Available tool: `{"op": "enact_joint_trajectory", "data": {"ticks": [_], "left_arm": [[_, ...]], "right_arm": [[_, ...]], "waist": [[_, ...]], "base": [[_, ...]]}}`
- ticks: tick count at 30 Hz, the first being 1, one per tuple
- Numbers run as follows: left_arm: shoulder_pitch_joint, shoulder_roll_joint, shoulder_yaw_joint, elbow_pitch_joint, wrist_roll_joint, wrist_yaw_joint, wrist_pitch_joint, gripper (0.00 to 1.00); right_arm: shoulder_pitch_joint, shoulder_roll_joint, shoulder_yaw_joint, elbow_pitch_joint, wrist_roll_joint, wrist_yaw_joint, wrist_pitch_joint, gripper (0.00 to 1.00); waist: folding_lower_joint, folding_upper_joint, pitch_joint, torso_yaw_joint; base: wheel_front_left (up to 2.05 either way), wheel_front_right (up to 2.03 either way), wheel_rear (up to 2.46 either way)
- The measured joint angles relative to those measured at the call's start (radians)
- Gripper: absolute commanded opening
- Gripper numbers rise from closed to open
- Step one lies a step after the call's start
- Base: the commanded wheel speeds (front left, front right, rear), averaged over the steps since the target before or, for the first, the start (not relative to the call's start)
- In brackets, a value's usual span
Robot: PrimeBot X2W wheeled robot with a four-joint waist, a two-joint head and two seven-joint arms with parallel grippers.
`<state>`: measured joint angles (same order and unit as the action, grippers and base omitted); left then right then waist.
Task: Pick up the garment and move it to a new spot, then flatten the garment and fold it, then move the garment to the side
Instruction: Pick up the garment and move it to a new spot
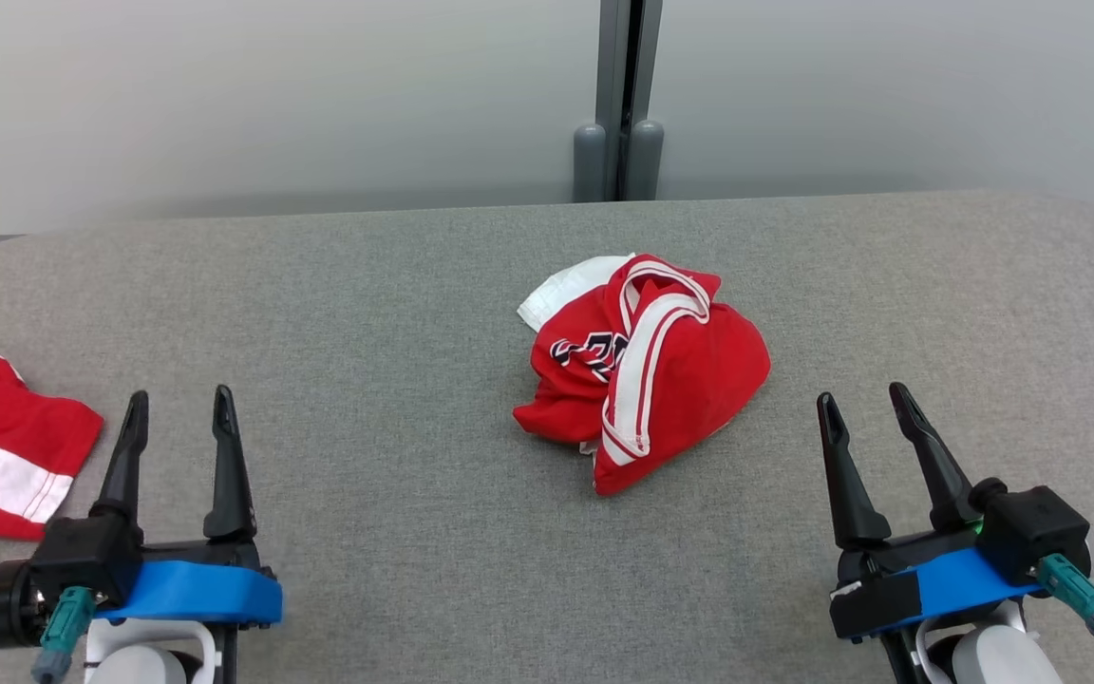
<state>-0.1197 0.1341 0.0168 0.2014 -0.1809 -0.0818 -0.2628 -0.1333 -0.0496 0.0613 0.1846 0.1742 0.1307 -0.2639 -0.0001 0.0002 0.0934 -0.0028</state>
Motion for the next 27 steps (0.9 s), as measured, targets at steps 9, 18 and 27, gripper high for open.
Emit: {"op": "enact_joint_trajectory", "data": {"ticks": [9, 18, 27], "left_arm": [[0.059, -0.044, 0.033, 0.016, 0.042, -0.016, 0.0, 1.0], [0.077, -0.061, 0.051, 0.031, 0.072, -0.024, 0.0, 1.0], [0.081, -0.067, 0.068, 0.041, 0.086, -0.031, 0.0, 1.0]], "right_arm": [[0.04, 0.0, -0.007, 0.022, -0.012, 0.0, 0.0, 1.0], [0.046, 0.0, -0.013, 0.033, -0.015, 0.0, 0.0, 1.0], [0.055, 0.0, -0.012, 0.038, -0.015, 0.0, 0.0, 1.0]], "waist": [[0.0, 0.0, -0.044, 0.001], [0.0, 0.0, -0.062, -0.009], [0.0002, 0.0, -0.06, -0.013]], "base": [[0.0, 0.0, 0.0], [0.0, 0.0, 0.0], [0.0, 0.0, 0.0]]}}
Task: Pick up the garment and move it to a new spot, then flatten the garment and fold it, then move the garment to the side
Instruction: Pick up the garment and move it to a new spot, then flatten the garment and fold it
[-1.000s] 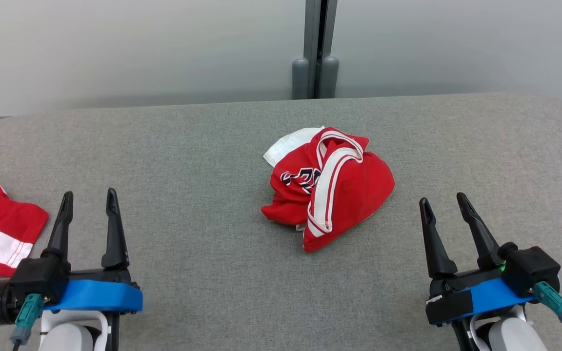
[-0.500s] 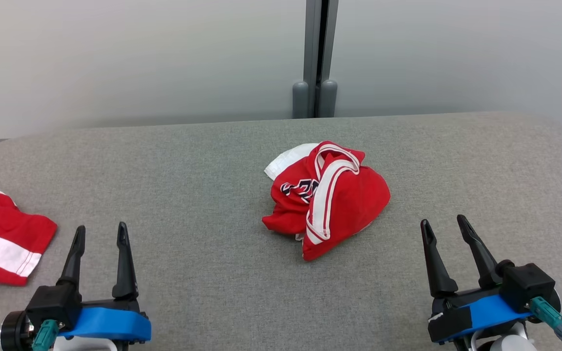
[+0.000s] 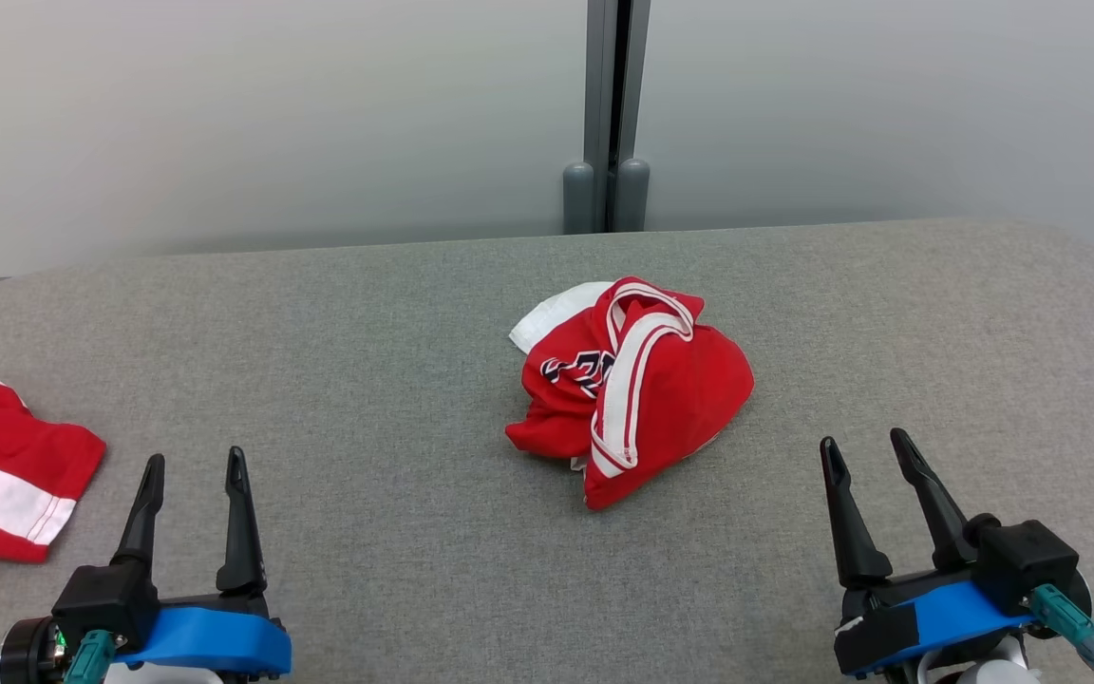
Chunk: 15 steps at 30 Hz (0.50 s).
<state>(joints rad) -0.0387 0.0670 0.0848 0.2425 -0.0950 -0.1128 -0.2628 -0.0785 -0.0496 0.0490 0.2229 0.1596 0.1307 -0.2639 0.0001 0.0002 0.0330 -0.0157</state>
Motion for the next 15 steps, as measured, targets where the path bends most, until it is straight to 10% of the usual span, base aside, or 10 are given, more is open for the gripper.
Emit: {"op": "enact_joint_trajectory", "data": {"ticks": [15], "left_arm": [[0.0, -0.007, 0.012, 0.003, 0.01, -0.007, 0.0, 1.0]], "right_arm": [[0.001, 0.0, 0.0, 0.002, 0.0, 0.0, 0.0, 1.0]], "waist": [[0.0, -0.0001, -0.004, 0.002]], "base": [[0.0, 0.0, 0.0]]}}
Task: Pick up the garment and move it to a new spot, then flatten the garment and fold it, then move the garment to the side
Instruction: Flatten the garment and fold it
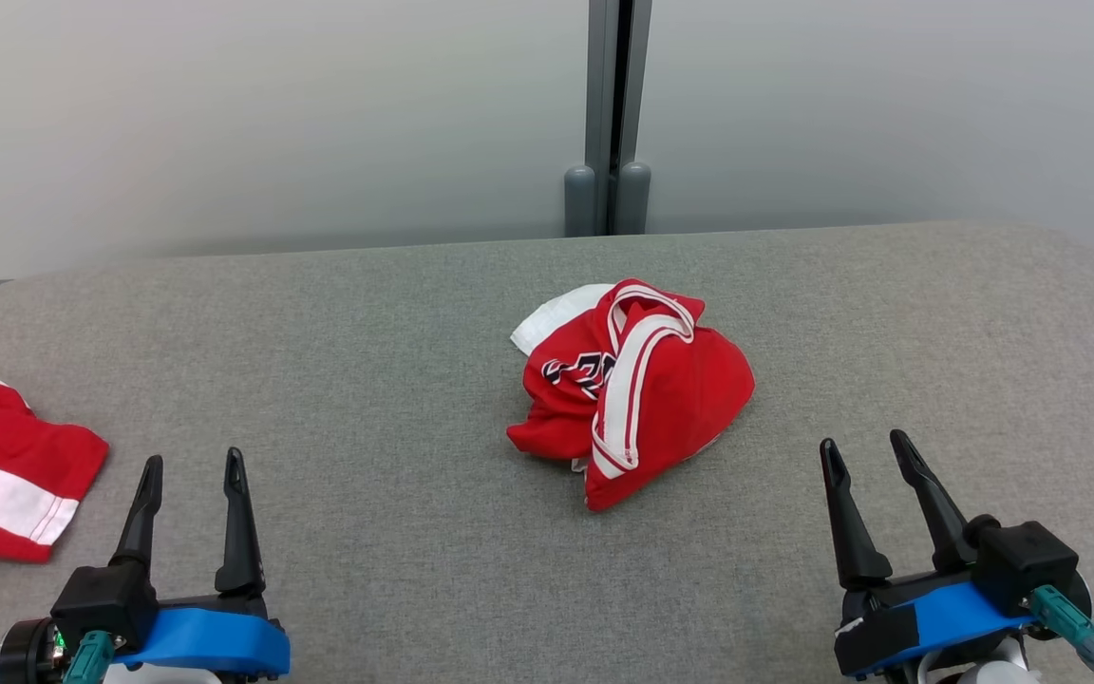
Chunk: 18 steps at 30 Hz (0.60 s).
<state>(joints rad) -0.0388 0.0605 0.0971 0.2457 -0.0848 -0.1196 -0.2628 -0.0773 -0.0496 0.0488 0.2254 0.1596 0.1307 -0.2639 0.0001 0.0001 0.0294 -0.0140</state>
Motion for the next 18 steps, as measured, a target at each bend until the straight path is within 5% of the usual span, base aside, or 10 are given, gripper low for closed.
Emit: {"op": "enact_joint_trajectory", "data": {"ticks": [9, 18], "left_arm": [[0.0, -0.003, 0.0, 0.0, 0.004, -0.002, 0.0, 1.0], [-0.033, -0.005, -0.018, 0.006, 0.004, -0.004, 0.0, 1.0]], "right_arm": [[-0.002, 0.0, 0.016, 0.002, 0.006, 0.0, 0.0, 1.0], [-0.13, 0.0, 0.141, 0.02, 0.007, 0.0, 0.0, 1.0]], "waist": [[0.0, 0.0, 0.007, 0.009], [0.0, 0.0, 0.038, 0.035]], "base": [[0.0, 0.0, 0.0], [0.0, 0.0, 0.0]]}}
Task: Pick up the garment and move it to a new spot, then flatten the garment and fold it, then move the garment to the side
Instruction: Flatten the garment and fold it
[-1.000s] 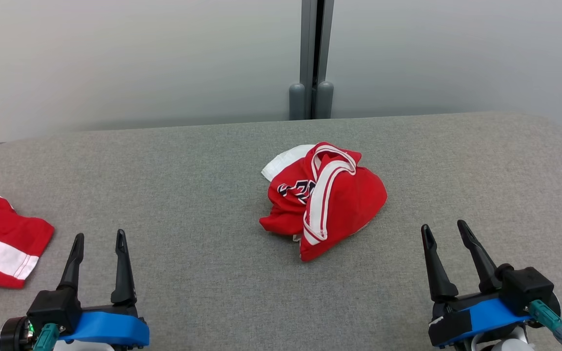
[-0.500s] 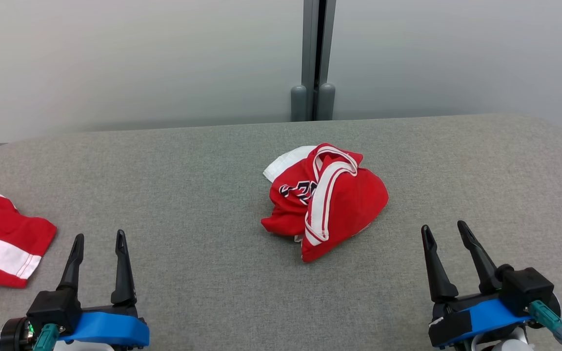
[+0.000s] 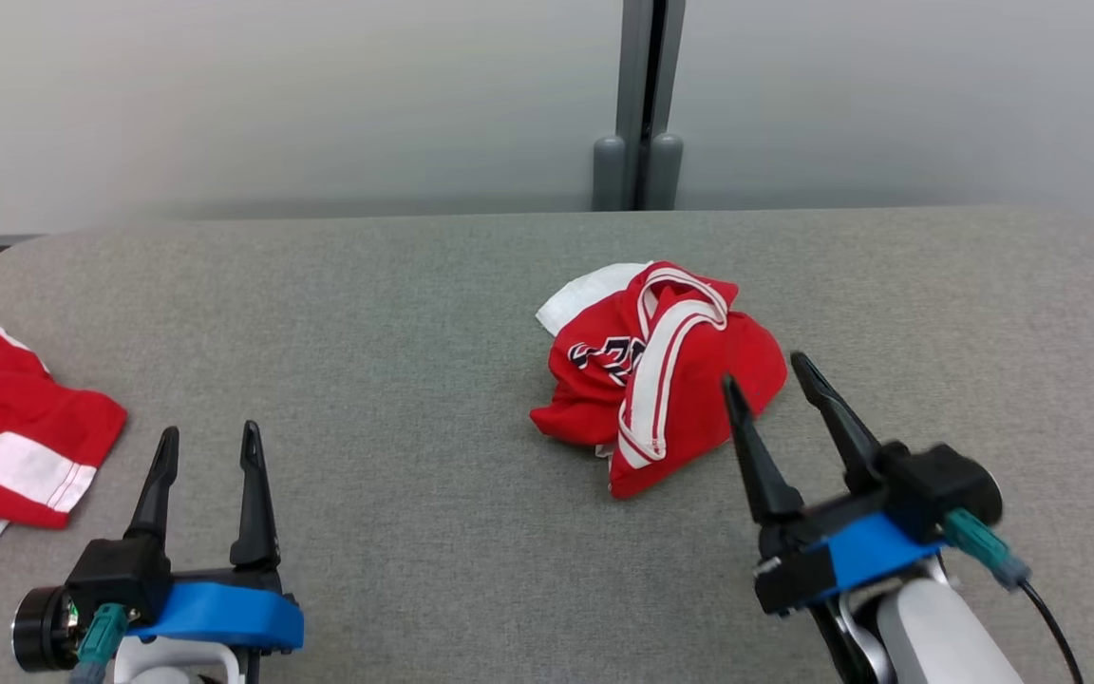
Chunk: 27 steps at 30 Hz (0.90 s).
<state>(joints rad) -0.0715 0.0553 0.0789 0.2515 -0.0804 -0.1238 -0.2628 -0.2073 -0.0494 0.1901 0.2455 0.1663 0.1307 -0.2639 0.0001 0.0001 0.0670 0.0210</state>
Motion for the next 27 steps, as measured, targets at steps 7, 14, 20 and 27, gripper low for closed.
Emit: {"op": "enact_joint_trajectory", "data": {"ticks": [7, 14, 20, 27], "left_arm": [[-0.039, -0.002, -0.014, 0.001, -0.008, 0.0, 0.0, 1.0], [-0.057, -0.003, -0.024, 0.005, -0.016, -0.001, 0.0, 1.0], [-0.079, -0.003, -0.029, 0.007, -0.018, -0.003, 0.0, 1.0], [-0.104, -0.004, -0.055, 0.015, -0.024, -0.006, 0.0, 1.0]], "right_arm": [[-0.169, 0.0, 0.1, 0.11, 0.009, 0.0, 0.0, 1.0], [-0.209, 0.0, 0.109, 0.245, 0.039, 0.0, 0.0, 1.0], [-0.216, 0.0, 0.12, 0.321, 0.068, 0.0, 0.0, 1.0], [-0.256, 0.001, 0.151, 0.389, 0.098, 0.0, 0.0, 1.0]], "waist": [[0.0, 0.0001, 0.043, 0.04], [0.0, 0.0, 0.082, 0.065], [0.0001, 0.0001, 0.115, 0.081], [0.0, -0.0001, 0.131, 0.107]], "base": [[0.0, 0.0, 0.0], [0.0, 0.0, 0.0], [0.0, 0.0, 0.0], [0.0, 0.0, 0.0]]}}
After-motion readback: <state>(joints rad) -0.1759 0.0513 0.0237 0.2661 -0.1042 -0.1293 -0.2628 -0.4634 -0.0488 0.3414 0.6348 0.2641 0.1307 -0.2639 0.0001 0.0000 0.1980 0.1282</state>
